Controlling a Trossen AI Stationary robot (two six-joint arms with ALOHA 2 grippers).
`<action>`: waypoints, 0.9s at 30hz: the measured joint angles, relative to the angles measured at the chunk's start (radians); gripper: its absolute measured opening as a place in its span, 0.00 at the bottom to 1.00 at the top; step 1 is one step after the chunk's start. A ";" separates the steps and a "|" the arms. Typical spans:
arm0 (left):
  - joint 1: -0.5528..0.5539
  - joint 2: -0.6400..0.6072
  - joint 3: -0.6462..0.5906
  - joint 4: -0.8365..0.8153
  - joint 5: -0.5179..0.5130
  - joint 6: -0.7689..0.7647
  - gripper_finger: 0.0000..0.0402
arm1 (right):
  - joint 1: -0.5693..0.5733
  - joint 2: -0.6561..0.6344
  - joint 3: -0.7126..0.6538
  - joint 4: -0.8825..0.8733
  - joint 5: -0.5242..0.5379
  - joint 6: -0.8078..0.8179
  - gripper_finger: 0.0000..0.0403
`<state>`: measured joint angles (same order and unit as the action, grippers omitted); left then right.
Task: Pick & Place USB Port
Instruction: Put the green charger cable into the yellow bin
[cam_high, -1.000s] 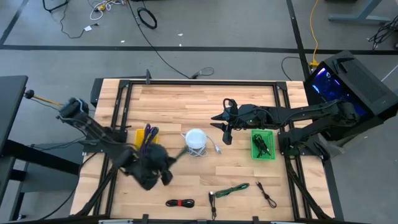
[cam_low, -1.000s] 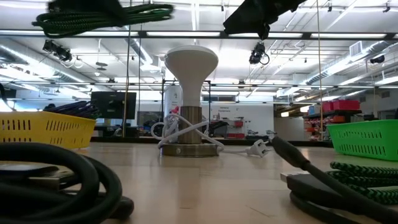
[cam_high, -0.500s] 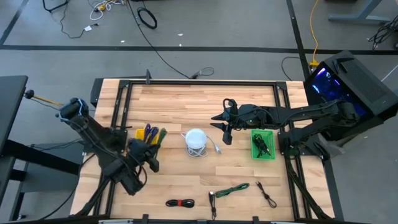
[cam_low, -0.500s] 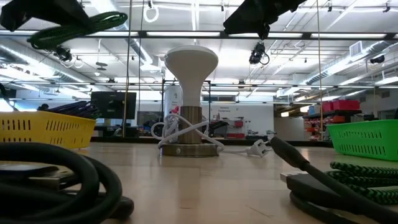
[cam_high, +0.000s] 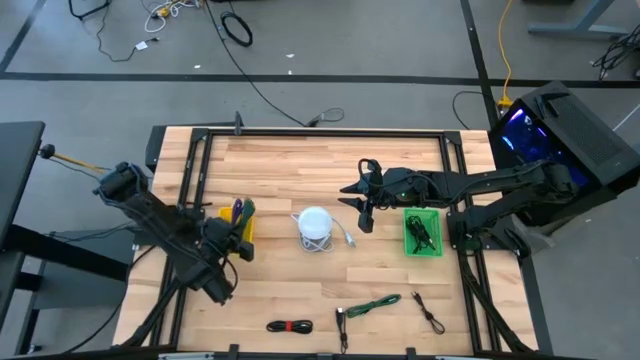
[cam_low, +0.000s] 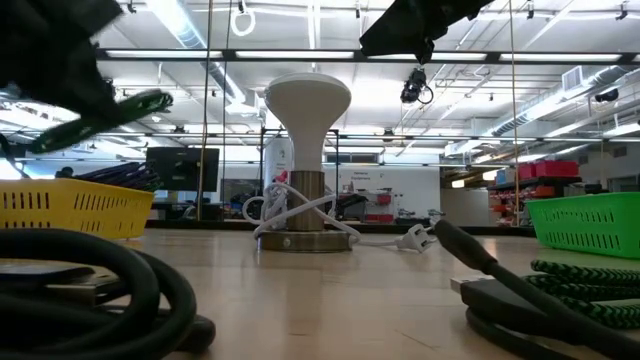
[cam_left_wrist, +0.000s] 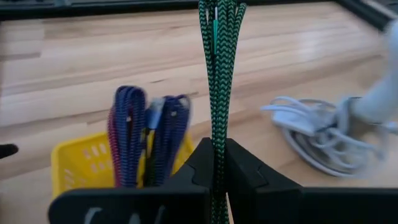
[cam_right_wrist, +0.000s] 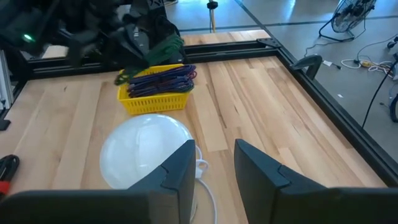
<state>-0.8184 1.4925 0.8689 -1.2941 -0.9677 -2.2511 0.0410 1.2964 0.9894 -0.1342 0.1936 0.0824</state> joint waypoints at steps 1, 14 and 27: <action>0.010 0.000 -0.018 0.013 0.004 -0.002 0.05 | 0.000 0.000 0.000 0.000 0.000 0.000 0.28; 0.070 -0.001 -0.115 0.111 0.046 0.004 0.05 | 0.000 0.000 0.000 -0.010 0.000 -0.005 0.28; 0.069 -0.001 -0.124 0.142 0.109 0.019 0.08 | 0.000 0.000 0.000 -0.010 0.000 -0.012 0.28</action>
<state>-0.7490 1.4918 0.7448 -1.1519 -0.8582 -2.2321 0.0410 1.2964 0.9894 -0.1437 0.1936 0.0700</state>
